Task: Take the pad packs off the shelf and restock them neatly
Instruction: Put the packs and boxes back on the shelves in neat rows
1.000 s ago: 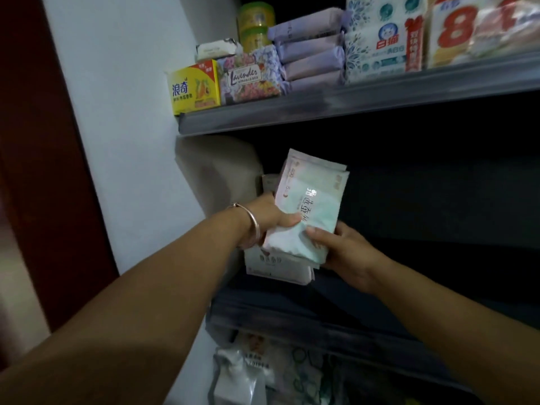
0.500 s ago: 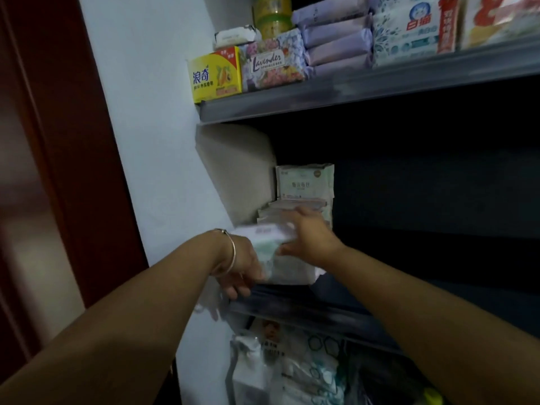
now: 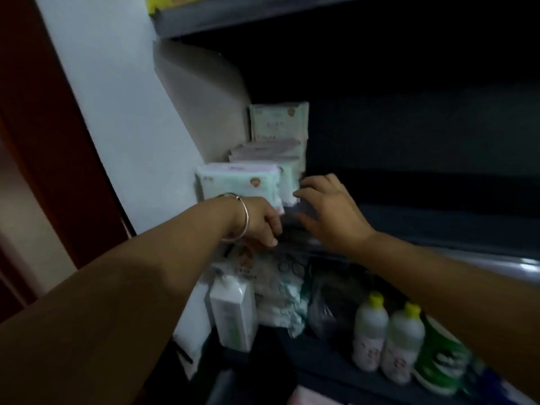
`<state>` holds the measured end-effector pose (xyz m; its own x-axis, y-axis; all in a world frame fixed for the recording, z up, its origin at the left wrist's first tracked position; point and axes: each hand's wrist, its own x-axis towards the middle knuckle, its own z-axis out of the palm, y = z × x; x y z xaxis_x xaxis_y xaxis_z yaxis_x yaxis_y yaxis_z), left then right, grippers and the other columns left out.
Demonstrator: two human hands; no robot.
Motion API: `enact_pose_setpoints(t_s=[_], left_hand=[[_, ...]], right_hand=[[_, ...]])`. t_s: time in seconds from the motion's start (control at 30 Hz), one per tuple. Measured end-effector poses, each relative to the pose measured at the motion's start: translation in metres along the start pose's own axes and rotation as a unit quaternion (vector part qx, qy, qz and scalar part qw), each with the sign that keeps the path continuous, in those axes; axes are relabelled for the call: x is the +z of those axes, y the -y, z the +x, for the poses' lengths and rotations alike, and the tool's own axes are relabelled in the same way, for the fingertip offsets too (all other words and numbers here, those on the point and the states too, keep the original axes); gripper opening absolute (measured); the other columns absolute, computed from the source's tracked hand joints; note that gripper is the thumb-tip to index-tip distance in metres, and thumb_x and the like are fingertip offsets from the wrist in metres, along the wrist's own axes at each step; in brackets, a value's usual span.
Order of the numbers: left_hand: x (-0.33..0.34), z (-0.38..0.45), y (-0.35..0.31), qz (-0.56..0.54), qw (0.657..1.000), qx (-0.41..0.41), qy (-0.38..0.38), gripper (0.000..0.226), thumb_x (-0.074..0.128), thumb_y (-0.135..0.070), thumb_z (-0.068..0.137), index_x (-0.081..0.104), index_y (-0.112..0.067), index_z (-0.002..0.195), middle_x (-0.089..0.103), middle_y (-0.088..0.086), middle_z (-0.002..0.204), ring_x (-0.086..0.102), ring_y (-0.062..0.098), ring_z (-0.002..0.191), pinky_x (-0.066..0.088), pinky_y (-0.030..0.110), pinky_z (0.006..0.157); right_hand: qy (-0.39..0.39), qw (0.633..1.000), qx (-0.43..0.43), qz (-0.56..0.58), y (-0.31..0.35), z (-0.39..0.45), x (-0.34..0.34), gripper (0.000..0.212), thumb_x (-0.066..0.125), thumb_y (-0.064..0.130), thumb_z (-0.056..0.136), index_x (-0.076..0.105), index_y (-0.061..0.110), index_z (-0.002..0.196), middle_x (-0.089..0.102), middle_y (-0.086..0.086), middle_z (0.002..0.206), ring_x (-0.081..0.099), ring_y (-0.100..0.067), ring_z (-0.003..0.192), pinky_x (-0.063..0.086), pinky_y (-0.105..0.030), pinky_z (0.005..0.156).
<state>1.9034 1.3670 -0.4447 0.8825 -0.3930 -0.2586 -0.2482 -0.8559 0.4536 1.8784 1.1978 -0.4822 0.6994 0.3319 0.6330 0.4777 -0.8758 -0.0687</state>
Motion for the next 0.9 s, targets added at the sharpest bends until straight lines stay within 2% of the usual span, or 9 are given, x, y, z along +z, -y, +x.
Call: enact_pose_setpoints(t_s=[0.07, 0.1, 0.17, 0.27, 0.37, 0.5, 0.7, 0.9], left_hand=[[0.035, -0.005, -0.016, 0.054, 0.998, 0.031, 0.017, 0.015, 0.072, -0.007, 0.079, 0.063, -0.016, 0.086, 0.063, 0.004, 0.084, 0.059, 0.021, 0.082, 0.05, 0.033, 0.077], [0.055, -0.007, -0.023, 0.078, 0.996, 0.044, 0.021, 0.016, 0.074, -0.008, 0.078, 0.063, -0.014, 0.088, 0.063, 0.004, 0.085, 0.058, 0.02, 0.082, 0.048, 0.03, 0.074], [0.099, -0.012, -0.034, 0.105, 0.992, 0.064, 0.017, 0.03, 0.075, -0.009, 0.076, 0.063, -0.006, 0.104, 0.063, 0.005, 0.092, 0.058, 0.018, 0.085, 0.044, 0.023, 0.071], [0.166, -0.022, -0.043, 0.104, 0.992, 0.07, 0.03, 0.048, 0.075, -0.009, 0.077, 0.055, -0.004, 0.121, 0.063, 0.012, 0.114, 0.059, 0.022, 0.098, 0.041, 0.02, 0.078], [0.223, -0.03, -0.047, 0.138, 0.986, 0.064, 0.065, 0.058, 0.074, -0.015, 0.078, 0.049, -0.009, 0.13, 0.056, 0.009, 0.129, 0.055, 0.023, 0.114, 0.041, 0.024, 0.089], [0.269, -0.034, -0.051, 0.164, 0.979, 0.071, 0.093, 0.063, 0.073, -0.017, 0.08, 0.043, -0.009, 0.135, 0.048, 0.009, 0.137, 0.049, 0.025, 0.121, 0.038, 0.028, 0.096], [0.304, -0.022, -0.034, 0.204, 0.969, 0.067, 0.119, 0.071, 0.075, -0.021, 0.078, 0.038, -0.012, 0.138, 0.043, 0.01, 0.138, 0.046, 0.028, 0.124, 0.038, 0.035, 0.104], [0.331, -0.011, 0.015, 0.245, 0.962, 0.018, 0.123, 0.086, 0.077, -0.022, 0.075, 0.027, -0.016, 0.145, 0.031, 0.008, 0.147, 0.031, 0.028, 0.134, 0.031, 0.04, 0.111]], right_hand=[[0.027, 1.0, -0.004, 0.002, -0.002, -0.043, -0.009, 0.036, 0.066, 0.018, 0.068, 0.068, 0.002, 0.1, 0.063, -0.017, 0.102, 0.058, -0.04, 0.09, 0.052, -0.045, 0.075], [0.042, 0.999, -0.002, 0.001, -0.003, -0.067, -0.012, 0.036, 0.066, 0.018, 0.067, 0.068, 0.002, 0.099, 0.063, -0.017, 0.1, 0.058, -0.039, 0.088, 0.052, -0.044, 0.074], [0.08, 0.997, 0.0, -0.002, -0.008, -0.115, -0.012, 0.035, 0.064, 0.02, 0.067, 0.069, 0.002, 0.097, 0.063, -0.016, 0.096, 0.058, -0.038, 0.086, 0.052, -0.043, 0.073], [0.17, 0.985, 0.042, 0.003, -0.02, -0.187, -0.003, 0.035, 0.06, 0.023, 0.068, 0.068, 0.002, 0.095, 0.063, -0.018, 0.094, 0.057, -0.04, 0.083, 0.051, -0.044, 0.071], [0.25, 0.965, 0.078, -0.004, -0.032, -0.248, 0.001, 0.039, 0.067, 0.023, 0.074, 0.066, 0.0, 0.105, 0.061, -0.021, 0.103, 0.056, -0.042, 0.095, 0.048, -0.045, 0.08], [0.307, 0.944, 0.117, -0.018, -0.042, -0.308, 0.001, 0.046, 0.064, 0.031, 0.086, 0.055, 0.009, 0.125, 0.052, -0.011, 0.125, 0.047, -0.03, 0.113, 0.039, -0.035, 0.094], [0.406, 0.897, 0.175, -0.021, -0.043, -0.355, 0.021, 0.057, 0.061, 0.041, 0.087, 0.045, 0.014, 0.134, 0.047, -0.009, 0.134, 0.042, -0.027, 0.122, 0.038, -0.034, 0.101], [0.463, 0.868, 0.178, -0.008, -0.031, -0.344, 0.068, 0.068, 0.067, 0.046, 0.08, 0.043, 0.013, 0.135, 0.046, -0.009, 0.136, 0.042, -0.028, 0.124, 0.037, -0.036, 0.101]])
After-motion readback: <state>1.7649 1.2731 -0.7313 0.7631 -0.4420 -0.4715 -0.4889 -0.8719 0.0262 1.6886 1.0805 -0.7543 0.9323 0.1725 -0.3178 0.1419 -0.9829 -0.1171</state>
